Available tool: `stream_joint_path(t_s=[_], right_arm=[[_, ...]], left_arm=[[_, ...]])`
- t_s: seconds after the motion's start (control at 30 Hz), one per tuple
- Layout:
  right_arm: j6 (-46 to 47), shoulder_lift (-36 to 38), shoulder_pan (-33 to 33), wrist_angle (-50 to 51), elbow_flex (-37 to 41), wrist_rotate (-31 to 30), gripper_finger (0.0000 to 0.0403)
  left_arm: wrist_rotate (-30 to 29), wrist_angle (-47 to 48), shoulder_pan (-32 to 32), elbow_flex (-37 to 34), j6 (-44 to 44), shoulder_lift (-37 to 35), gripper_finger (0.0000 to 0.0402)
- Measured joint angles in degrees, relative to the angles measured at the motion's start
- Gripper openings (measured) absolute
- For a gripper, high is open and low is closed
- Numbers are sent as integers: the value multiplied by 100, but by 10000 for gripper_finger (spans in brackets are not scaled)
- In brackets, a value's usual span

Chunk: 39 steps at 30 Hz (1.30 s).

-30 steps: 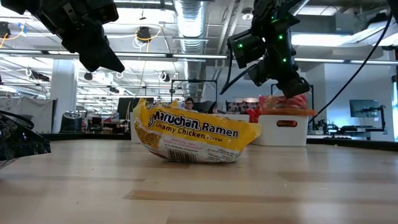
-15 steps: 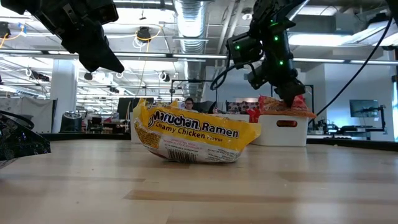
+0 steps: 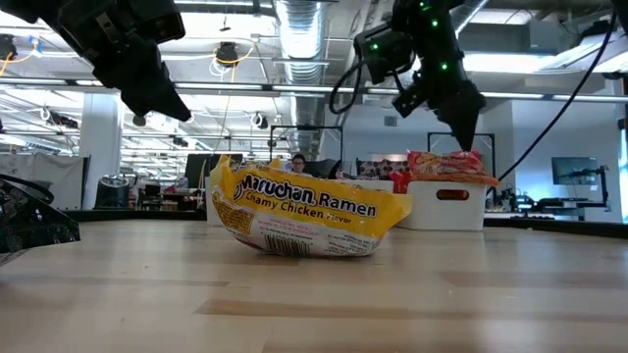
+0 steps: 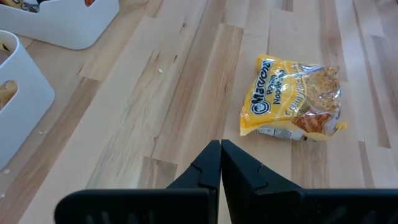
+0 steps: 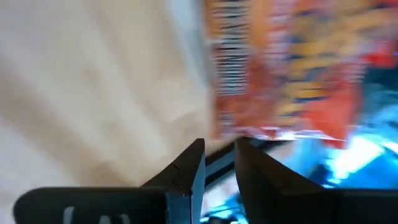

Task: Sort Maruchan noodles
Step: Put the orange noodle pack into the right white bin

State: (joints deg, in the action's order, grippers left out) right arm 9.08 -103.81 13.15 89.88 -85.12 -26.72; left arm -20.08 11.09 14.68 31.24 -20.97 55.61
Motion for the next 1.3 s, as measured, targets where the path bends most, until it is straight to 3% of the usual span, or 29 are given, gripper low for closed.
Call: stream_joint_path(t_s=[0.2,0.5,0.77,1.1,1.3], right_arm=[[-184,68,264,-66,197,578,111],[-210,75,964,-183,302,586,109],[-201,75,1241,-694,302,855,84],[-199,74,1294,-1434,302,863,74],[-207,-175,1402,-1542,289,558,74]], left_arm=[[-2,-2,0,0,17,0,0],[0,3,2,0,27,0,0],[-4,5,2,0,32,0,0],[-7,118,1,0,34,0,0],[-7,237,2,0,34,0,0]])
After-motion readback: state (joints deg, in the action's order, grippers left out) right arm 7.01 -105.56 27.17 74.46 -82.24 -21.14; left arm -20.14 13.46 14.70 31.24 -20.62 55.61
